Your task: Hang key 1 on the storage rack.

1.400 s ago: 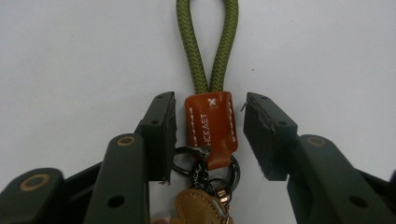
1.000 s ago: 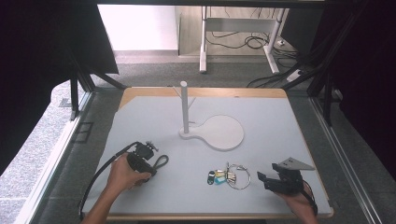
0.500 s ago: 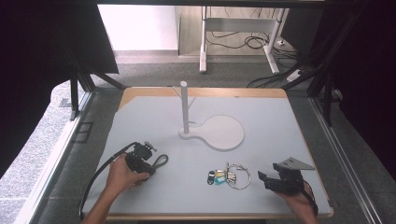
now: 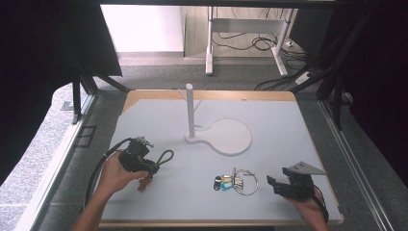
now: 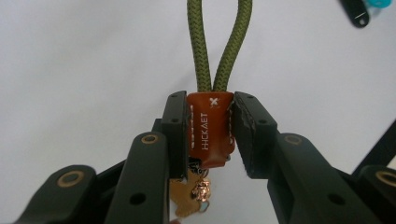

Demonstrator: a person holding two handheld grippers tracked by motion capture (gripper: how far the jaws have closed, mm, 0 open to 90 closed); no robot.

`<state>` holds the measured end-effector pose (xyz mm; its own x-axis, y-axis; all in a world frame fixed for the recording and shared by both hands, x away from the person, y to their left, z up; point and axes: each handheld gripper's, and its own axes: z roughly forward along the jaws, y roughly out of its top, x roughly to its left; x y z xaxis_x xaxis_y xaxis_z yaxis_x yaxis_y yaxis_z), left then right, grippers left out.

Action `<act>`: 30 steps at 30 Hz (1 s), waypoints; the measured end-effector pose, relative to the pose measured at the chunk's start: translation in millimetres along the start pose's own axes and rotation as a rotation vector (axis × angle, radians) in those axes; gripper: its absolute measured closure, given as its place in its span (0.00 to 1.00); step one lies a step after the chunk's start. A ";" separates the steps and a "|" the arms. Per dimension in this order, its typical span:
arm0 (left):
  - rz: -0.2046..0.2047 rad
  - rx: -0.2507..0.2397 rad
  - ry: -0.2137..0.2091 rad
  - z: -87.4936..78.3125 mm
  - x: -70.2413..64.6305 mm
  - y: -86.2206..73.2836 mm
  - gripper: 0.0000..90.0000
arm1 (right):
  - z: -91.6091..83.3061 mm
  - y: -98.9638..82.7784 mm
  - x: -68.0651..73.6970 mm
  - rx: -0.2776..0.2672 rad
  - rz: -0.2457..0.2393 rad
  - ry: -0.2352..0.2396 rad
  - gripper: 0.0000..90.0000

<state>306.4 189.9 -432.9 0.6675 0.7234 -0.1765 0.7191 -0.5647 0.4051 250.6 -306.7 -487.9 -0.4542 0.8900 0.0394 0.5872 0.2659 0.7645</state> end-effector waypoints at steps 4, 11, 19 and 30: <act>0.011 -0.012 -0.010 -11.0 -0.8 5.3 0.75 | -0.1 -0.1 -0.5 -0.001 0.004 0.000 0.32; 0.005 -0.031 -0.025 -22.6 4.1 11.5 0.75 | -0.8 -0.2 -1.8 -0.002 0.007 -0.001 0.32; 0.005 -0.057 -0.039 -34.7 8.9 16.9 0.75 | -0.7 -0.6 -2.6 -0.001 0.010 -0.004 0.32; 0.013 -0.083 -0.044 -45.0 8.3 27.7 0.75 | -0.9 -0.5 -2.9 0.000 0.014 -0.004 0.32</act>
<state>323.2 198.2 -382.8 0.6861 0.6967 -0.2096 0.6929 -0.5378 0.4803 251.1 -309.7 -487.8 -0.4433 0.8951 0.0477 0.5933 0.2531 0.7642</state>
